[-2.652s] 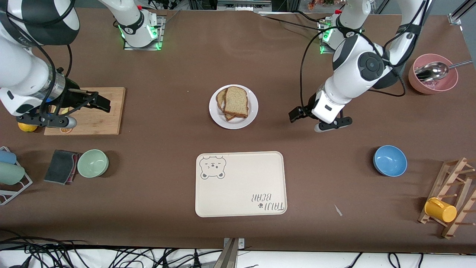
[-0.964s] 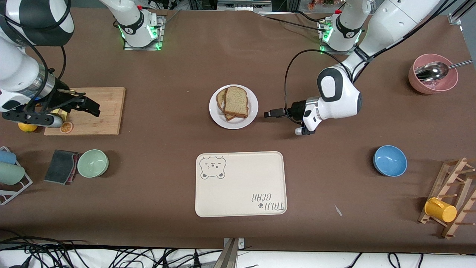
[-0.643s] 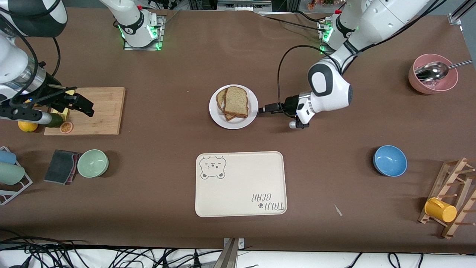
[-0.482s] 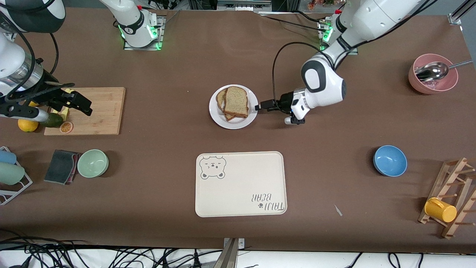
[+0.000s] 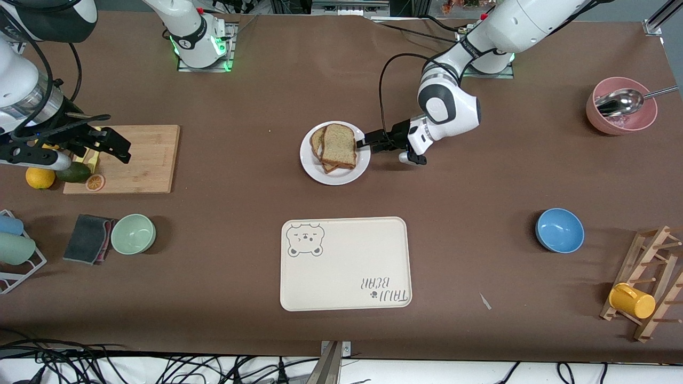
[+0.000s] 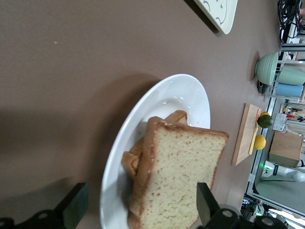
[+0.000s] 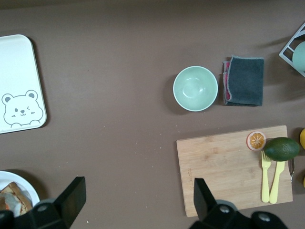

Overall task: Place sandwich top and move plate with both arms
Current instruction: 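Close the left gripper on the plate rim, then slide the plate with the left gripper onto the bear tray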

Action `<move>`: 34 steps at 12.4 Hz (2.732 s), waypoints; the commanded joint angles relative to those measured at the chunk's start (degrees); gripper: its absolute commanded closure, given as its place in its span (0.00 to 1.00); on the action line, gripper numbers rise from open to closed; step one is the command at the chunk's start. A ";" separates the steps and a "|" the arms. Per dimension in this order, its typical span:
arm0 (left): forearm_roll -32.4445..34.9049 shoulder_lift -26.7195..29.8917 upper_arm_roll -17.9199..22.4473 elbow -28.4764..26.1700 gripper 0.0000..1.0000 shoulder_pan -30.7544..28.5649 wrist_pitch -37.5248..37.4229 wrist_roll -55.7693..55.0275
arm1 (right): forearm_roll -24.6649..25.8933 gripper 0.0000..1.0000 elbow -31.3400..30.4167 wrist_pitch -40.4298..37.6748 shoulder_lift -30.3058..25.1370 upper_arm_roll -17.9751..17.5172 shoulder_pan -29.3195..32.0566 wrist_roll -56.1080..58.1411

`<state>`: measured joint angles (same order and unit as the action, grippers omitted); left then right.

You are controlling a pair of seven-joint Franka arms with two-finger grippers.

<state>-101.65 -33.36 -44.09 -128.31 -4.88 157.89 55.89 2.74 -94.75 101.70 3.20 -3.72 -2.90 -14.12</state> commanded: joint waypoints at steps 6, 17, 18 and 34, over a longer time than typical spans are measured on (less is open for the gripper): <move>-2.50 -3.02 -0.12 0.78 0.14 0.04 0.49 5.20 | 0.69 0.00 0.00 2.37 0.14 -0.50 0.01 -2.84; -10.85 -4.69 3.75 2.54 0.60 5.67 1.19 12.23 | 2.00 0.00 0.09 4.29 0.14 -0.32 -0.52 -3.19; -10.85 -4.69 3.93 2.54 0.66 5.58 1.27 12.31 | 1.84 0.00 0.18 4.30 -0.03 -0.32 -0.52 -3.10; -10.94 -3.90 3.93 3.07 1.00 3.82 1.28 13.02 | -2.21 0.00 -1.49 -2.03 -1.18 3.81 0.18 -2.40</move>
<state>-109.71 -37.00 -40.32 -125.88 -0.84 157.59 66.78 1.69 -94.60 99.24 3.10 -0.81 -3.05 -16.66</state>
